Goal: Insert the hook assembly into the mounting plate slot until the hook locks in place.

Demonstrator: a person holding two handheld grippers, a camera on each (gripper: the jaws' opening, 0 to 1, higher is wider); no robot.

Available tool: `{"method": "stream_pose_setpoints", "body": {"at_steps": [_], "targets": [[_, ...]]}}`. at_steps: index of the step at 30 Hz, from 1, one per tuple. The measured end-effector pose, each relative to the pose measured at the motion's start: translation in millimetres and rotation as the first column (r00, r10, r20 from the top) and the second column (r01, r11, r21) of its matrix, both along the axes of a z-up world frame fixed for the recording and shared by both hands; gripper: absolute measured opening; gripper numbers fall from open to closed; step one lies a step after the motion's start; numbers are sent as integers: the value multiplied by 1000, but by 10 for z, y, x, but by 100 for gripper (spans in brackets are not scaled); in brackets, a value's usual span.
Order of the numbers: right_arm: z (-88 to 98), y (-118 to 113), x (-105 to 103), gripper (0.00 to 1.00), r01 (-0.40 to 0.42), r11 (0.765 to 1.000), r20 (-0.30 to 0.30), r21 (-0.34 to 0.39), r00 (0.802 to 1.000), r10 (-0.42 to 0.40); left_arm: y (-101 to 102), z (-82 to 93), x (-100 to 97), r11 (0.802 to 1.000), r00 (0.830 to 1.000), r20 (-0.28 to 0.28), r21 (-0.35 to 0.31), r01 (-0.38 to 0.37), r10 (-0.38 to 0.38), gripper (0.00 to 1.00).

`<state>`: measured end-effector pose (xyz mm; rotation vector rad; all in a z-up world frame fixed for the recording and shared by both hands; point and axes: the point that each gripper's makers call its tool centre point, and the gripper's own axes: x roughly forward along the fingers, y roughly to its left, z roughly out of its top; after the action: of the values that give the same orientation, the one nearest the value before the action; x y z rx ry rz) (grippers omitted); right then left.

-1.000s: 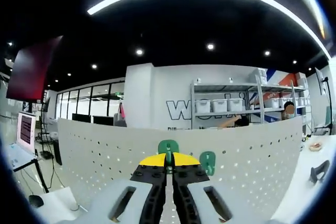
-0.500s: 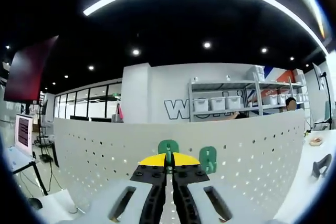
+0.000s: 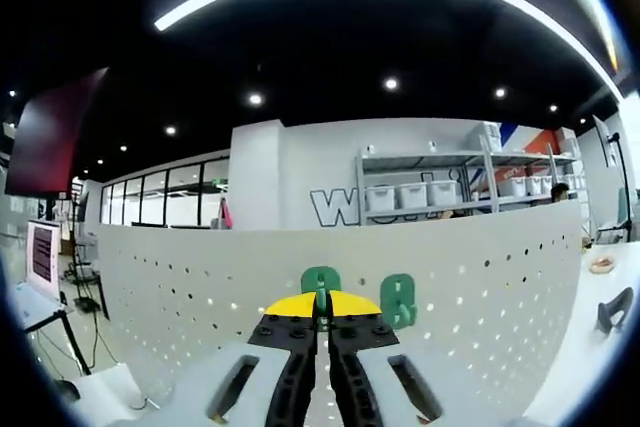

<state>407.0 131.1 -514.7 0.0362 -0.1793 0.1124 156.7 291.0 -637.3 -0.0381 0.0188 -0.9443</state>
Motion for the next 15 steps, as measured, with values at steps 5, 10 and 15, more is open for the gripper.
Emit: {"method": "stream_pose_setpoints", "body": {"at_steps": [5, 10, 15], "targets": [[-7, -11, 38, 1, 2, 1000, -1, 2, 1000, -2, 7, 2, 15, 1000, 1000, 0, -3, -2, 2, 76], [-8, -37, 74, 1, 6, 1000, 3, 7, 1000, -6, 2, -6, 16, 1000, 1000, 1, 1, 2, -2, 76], [-6, -52, 95, 1, 10, 1000, 5, 10, 1000, -10, 12, -11, 28, 1000, 1000, -2, 3, 4, -4, 76]]}}
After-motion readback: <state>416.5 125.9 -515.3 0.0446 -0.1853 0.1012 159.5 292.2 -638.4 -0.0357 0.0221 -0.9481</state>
